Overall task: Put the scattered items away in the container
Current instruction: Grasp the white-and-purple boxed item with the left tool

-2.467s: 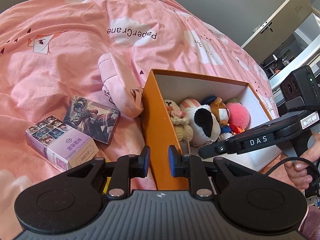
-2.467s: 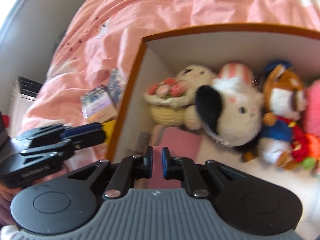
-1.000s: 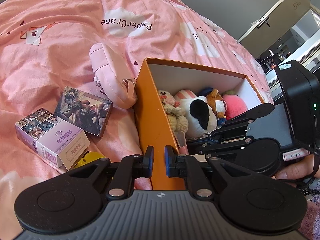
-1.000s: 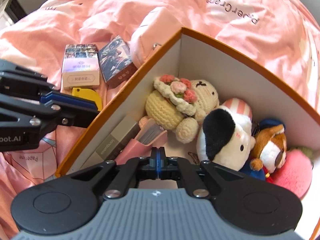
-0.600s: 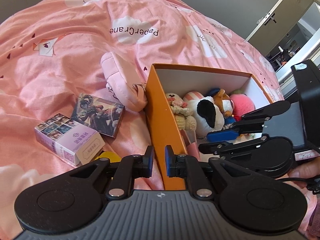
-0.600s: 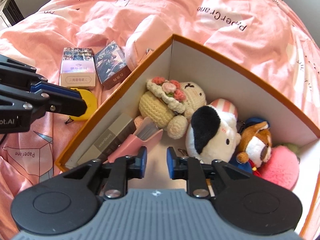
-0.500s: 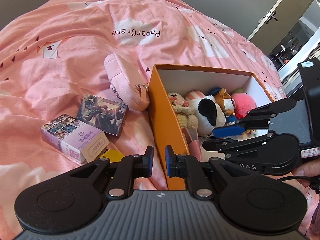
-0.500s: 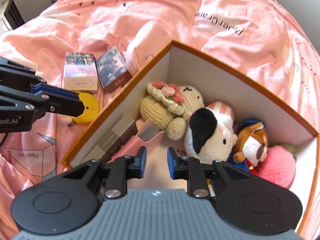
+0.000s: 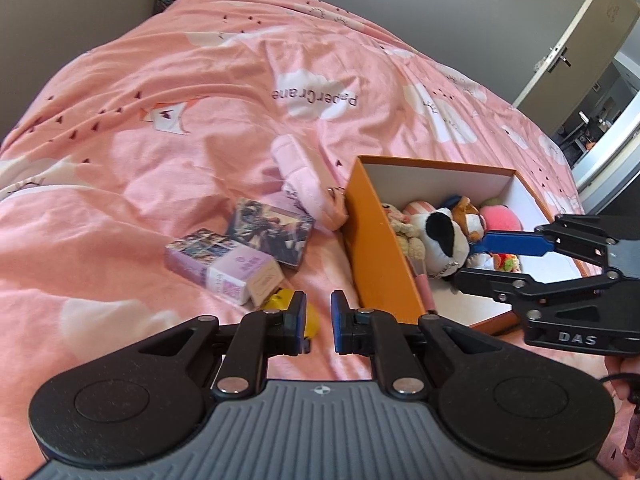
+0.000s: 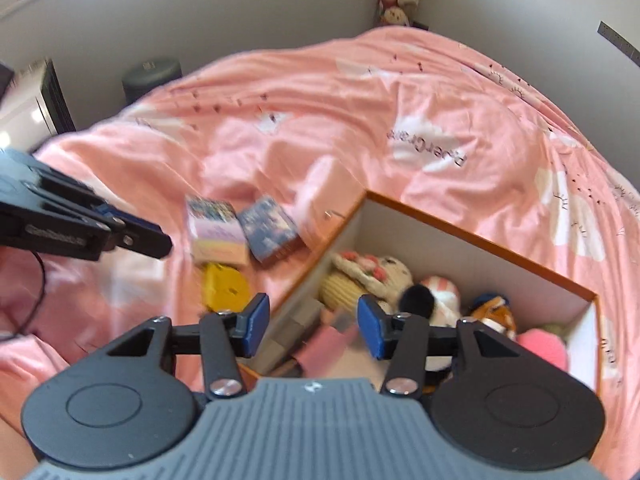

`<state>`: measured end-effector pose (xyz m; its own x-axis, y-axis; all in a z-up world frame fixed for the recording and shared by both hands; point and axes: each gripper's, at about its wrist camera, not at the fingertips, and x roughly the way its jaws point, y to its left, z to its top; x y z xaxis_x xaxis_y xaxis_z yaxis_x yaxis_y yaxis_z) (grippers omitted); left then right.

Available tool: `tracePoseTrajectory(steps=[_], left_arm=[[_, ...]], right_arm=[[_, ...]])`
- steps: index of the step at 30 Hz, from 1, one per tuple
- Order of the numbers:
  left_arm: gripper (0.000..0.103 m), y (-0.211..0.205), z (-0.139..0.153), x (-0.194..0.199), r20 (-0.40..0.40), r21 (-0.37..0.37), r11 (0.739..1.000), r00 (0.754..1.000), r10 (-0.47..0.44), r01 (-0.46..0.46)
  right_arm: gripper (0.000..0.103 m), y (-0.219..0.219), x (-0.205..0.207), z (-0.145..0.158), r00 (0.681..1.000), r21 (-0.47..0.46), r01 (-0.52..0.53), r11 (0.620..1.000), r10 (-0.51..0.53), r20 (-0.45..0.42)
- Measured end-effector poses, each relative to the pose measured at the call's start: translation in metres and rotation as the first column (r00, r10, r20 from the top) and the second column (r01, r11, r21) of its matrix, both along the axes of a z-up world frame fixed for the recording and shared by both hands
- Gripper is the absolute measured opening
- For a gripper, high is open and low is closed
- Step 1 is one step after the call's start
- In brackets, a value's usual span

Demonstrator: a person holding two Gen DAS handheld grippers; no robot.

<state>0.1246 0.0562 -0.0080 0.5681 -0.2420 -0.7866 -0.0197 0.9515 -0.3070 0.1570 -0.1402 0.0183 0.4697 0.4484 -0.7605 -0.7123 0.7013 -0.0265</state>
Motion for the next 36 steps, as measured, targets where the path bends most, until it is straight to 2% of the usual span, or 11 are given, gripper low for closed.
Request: tracePoseTrajectory(steps=[4, 8, 16, 21, 25, 30, 33, 36], left_arm=[[0.014, 0.016, 0.000, -0.010, -0.003, -0.003, 0.999, 0.999, 0.032, -0.032], [0.023, 0.030, -0.003, -0.012, -0.010, -0.026, 0.997, 0.998, 0.066, -0.067], [0.025, 0.047, -0.028, 0.008, -0.075, -0.068, 0.990, 0.990, 0.120, -0.125], [0.038, 0.065, -0.047, 0.034, -0.129, -0.130, 0.968, 0.972, 0.196, -0.213], [0.046, 0.076, -0.066, 0.057, -0.198, -0.182, 0.945, 0.952, 0.235, -0.271], [0.049, 0.086, -0.090, 0.075, -0.284, -0.216, 0.920, 0.923, 0.261, -0.327], [0.049, 0.091, -0.106, 0.079, -0.347, -0.223, 0.905, 0.897, 0.274, -0.362], [0.053, 0.096, -0.117, 0.079, -0.380, -0.257, 0.882, 0.880, 0.285, -0.396]], right_arm=[[0.052, 0.016, -0.016, -0.002, 1.000, 0.125, 0.019, 0.992, -0.016, -0.026], [0.052, 0.041, -0.029, -0.016, 1.000, 0.139, 0.025, 0.990, -0.023, -0.011], [0.051, 0.078, -0.025, -0.041, 0.998, 0.018, -0.035, 0.999, 0.034, 0.044], [0.051, 0.094, -0.009, -0.056, 0.995, -0.067, -0.075, 0.995, 0.079, 0.068], [0.051, 0.108, 0.005, -0.067, 0.990, -0.138, -0.107, 0.985, 0.119, 0.078], [0.051, 0.121, 0.024, -0.082, 0.985, -0.227, -0.124, 0.966, 0.148, 0.090], [0.051, 0.125, 0.031, -0.090, 0.984, -0.256, -0.138, 0.957, 0.162, 0.071], [0.052, 0.128, 0.034, -0.099, 0.980, -0.299, -0.162, 0.940, 0.188, 0.061]])
